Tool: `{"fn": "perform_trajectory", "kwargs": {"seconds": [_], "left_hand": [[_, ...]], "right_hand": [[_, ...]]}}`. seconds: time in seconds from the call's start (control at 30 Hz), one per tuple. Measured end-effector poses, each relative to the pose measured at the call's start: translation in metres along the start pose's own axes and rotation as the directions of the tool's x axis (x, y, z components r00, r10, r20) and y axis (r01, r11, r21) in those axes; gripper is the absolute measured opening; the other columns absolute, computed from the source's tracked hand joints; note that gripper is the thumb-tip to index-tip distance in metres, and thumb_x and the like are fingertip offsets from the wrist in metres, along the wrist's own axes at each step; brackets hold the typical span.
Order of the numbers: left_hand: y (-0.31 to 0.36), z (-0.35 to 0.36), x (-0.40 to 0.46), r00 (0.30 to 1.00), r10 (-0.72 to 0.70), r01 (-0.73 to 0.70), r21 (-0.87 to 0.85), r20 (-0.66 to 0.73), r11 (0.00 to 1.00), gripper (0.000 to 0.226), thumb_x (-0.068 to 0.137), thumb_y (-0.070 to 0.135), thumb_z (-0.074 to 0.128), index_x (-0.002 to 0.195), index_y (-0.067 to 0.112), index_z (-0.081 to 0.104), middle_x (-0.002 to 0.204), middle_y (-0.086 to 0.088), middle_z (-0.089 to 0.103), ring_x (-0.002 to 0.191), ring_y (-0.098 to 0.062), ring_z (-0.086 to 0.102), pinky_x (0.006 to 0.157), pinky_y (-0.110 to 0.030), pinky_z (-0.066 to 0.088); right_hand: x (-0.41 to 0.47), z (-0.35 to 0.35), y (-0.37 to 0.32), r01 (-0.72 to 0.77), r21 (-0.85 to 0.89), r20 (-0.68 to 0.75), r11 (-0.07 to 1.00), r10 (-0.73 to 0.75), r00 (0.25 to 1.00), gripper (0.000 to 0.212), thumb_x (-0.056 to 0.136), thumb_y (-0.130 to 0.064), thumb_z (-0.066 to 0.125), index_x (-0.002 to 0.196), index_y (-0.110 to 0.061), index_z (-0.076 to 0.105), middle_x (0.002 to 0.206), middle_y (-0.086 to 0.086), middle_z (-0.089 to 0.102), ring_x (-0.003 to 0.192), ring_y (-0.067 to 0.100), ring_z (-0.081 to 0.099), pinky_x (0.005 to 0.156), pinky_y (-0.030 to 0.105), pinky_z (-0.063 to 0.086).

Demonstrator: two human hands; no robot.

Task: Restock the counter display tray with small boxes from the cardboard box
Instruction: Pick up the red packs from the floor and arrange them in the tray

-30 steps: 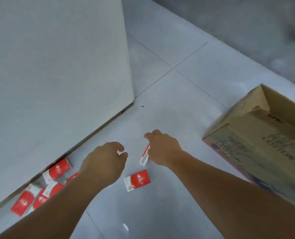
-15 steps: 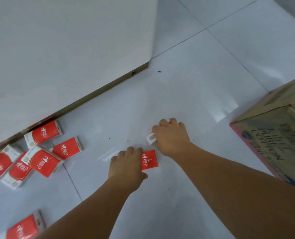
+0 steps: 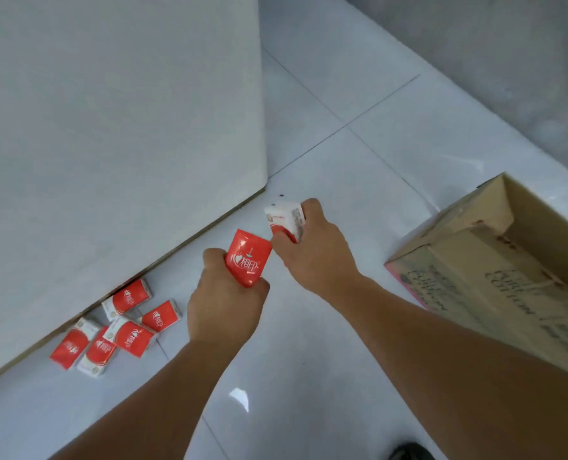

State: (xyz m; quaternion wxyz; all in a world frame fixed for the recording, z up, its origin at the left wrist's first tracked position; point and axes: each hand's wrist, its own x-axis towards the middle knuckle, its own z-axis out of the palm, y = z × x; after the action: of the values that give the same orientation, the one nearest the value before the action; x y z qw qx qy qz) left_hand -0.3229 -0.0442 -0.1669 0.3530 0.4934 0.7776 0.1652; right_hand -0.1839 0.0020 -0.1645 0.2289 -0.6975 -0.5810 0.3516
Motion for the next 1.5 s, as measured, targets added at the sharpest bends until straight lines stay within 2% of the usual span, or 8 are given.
{"fn": "perform_trajectory", "kwargs": {"seconds": [0.53, 0.7, 0.8, 0.9, 1.07, 1.2, 1.33, 1.5], "left_hand": [[0.388, -0.436, -0.290, 0.940, 0.305, -0.339, -0.337, -0.150, 0.878, 0.034, 0.077, 0.045, 0.074, 0.093, 0.037, 0.044, 0.074, 0.008, 0.064, 0.065, -0.002, 0.060, 0.052, -0.029, 0.043], [0.404, -0.562, -0.352, 0.909, 0.368, -0.417, -0.381, -0.196, 0.825, 0.033, 0.072, 0.062, 0.064, 0.096, 0.047, 0.047, 0.085, 0.022, 0.063, 0.070, 0.003, 0.060, 0.068, -0.034, 0.053], [0.395, -0.630, -0.363, 0.911, 0.309, -0.405, -0.443, -0.274, 0.800, 0.031, 0.073, 0.068, 0.062, 0.093, 0.048, 0.049, 0.082, 0.011, 0.064, 0.067, -0.004, 0.065, 0.068, -0.036, 0.059], [0.379, -0.688, -0.365, 0.902, 0.234, -0.384, -0.424, -0.363, 0.820, 0.028, 0.084, 0.063, 0.055, 0.098, 0.039, 0.049, 0.085, 0.012, 0.061, 0.065, 0.008, 0.061, 0.050, -0.008, 0.046], [0.342, -0.750, -0.344, 0.914, 0.035, -0.233, -0.451, -0.405, 0.862, 0.030, 0.085, 0.047, 0.061, 0.106, 0.028, 0.050, 0.090, 0.006, 0.063, 0.078, -0.013, 0.062, 0.077, -0.040, 0.055], [0.313, -0.782, -0.328, 0.896, -0.080, -0.099, -0.372, -0.437, 0.923, 0.041, 0.084, 0.030, 0.066, 0.108, 0.028, 0.032, 0.086, 0.006, 0.059, 0.069, -0.013, 0.063, 0.061, -0.032, 0.053], [0.282, -0.799, -0.303, 0.919, -0.066, 0.100, 0.066, -0.389, 0.993, 0.050, 0.072, 0.045, 0.068, 0.113, 0.032, 0.042, 0.106, 0.004, 0.061, 0.093, -0.022, 0.063, 0.083, -0.045, 0.053], [0.258, -0.794, -0.272, 0.969, -0.015, 0.149, 0.533, -0.248, 0.833, 0.065, 0.082, 0.049, 0.059, 0.141, 0.044, 0.031, 0.136, 0.000, 0.032, 0.126, -0.027, 0.032, 0.107, -0.049, 0.030]], "right_hand": [[-0.178, -0.405, -0.440, 0.406, 0.465, -0.523, 0.787, -0.126, 0.843, 0.018, 0.088, -0.027, 0.068, 0.095, -0.033, 0.053, 0.086, -0.035, 0.063, 0.078, -0.006, 0.063, 0.063, 0.015, 0.050], [-0.225, -0.434, -0.576, 0.529, 0.533, -0.570, 0.661, -0.181, 0.801, 0.021, 0.087, -0.026, 0.064, 0.105, -0.023, 0.055, 0.088, -0.011, 0.067, 0.076, -0.001, 0.065, 0.062, 0.016, 0.049], [-0.241, -0.420, -0.655, 0.556, 0.515, -0.485, 0.653, -0.313, 0.817, 0.016, 0.091, -0.033, 0.063, 0.103, -0.029, 0.053, 0.087, -0.012, 0.067, 0.076, 0.000, 0.065, 0.066, 0.022, 0.052], [-0.249, -0.392, -0.713, 0.540, 0.524, -0.391, 0.658, -0.378, 0.839, 0.017, 0.089, -0.039, 0.063, 0.103, -0.031, 0.055, 0.090, -0.010, 0.069, 0.082, 0.009, 0.067, 0.072, 0.038, 0.055], [-0.240, -0.347, -0.770, 0.433, 0.458, -0.089, 0.777, -0.444, 0.891, 0.023, 0.093, -0.035, 0.064, 0.111, -0.025, 0.055, 0.095, -0.008, 0.063, 0.076, 0.003, 0.060, 0.048, 0.011, 0.039], [-0.208, -0.324, -0.791, 0.427, 0.348, 0.059, 0.835, -0.474, 0.879, 0.040, 0.089, -0.037, 0.071, 0.118, -0.029, 0.046, 0.111, -0.007, 0.062, 0.091, 0.011, 0.063, 0.072, 0.030, 0.053], [-0.177, -0.306, -0.807, 0.529, 0.153, 0.254, 0.835, -0.551, 0.795, 0.042, 0.093, -0.038, 0.066, 0.130, -0.029, 0.048, 0.125, -0.005, 0.058, 0.096, 0.013, 0.059, 0.071, 0.026, 0.048], [-0.145, -0.273, -0.826, 0.655, 0.034, 0.447, 0.755, -0.597, 0.666, 0.052, 0.096, -0.030, 0.060, 0.146, -0.024, 0.046, 0.146, 0.000, 0.048, 0.132, 0.023, 0.047, 0.104, 0.034, 0.039]]}}
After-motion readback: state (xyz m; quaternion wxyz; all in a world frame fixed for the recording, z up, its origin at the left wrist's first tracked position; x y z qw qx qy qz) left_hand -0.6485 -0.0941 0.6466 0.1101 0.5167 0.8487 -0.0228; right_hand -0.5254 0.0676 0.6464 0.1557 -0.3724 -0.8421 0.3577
